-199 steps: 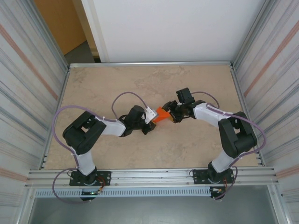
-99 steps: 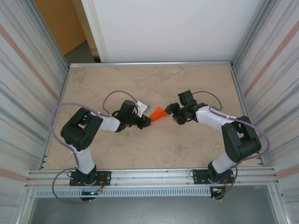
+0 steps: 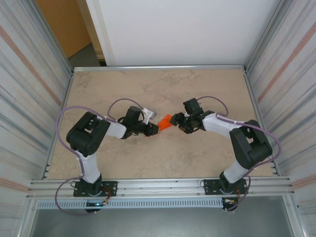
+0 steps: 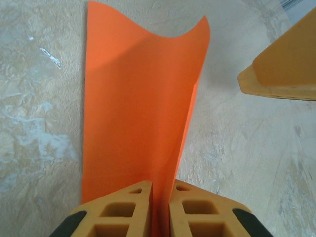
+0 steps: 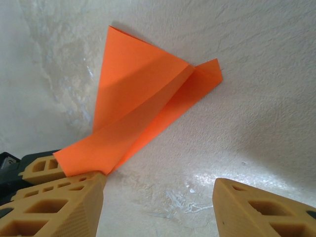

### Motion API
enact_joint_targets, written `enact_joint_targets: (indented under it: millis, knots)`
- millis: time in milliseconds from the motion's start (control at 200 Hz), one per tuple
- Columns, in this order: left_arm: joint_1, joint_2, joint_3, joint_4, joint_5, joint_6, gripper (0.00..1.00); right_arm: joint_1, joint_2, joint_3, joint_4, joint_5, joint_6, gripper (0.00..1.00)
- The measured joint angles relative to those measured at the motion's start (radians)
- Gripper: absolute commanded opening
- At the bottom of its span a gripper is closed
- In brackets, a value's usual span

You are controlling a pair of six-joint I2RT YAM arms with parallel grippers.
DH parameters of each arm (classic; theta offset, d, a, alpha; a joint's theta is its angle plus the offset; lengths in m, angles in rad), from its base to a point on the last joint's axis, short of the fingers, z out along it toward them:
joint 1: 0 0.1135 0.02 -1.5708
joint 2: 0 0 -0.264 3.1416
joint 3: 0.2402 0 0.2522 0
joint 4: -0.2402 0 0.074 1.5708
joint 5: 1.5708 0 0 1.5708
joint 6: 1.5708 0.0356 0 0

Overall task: Fold a paper plane with a square sheet of paper (pick it up from the middle)
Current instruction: Fold the wing for the fifth time at the center of the table.

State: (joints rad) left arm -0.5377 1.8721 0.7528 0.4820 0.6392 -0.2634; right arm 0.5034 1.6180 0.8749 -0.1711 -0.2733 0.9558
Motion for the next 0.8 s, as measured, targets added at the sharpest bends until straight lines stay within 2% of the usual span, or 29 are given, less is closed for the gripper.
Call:
enact_joint_targets:
  millis: [301, 802]
  knots:
    - [0.0, 0.007, 0.013, -0.01, 0.008, -0.006, 0.15, 0.008, 0.035, 0.01, 0.012, -0.013, -0.018, 0.57]
    - [0.004, 0.015, 0.064, -0.119, 0.033, -0.08, 0.12, 0.041, 0.163, 0.163, -0.053, -0.011, -0.085, 0.56]
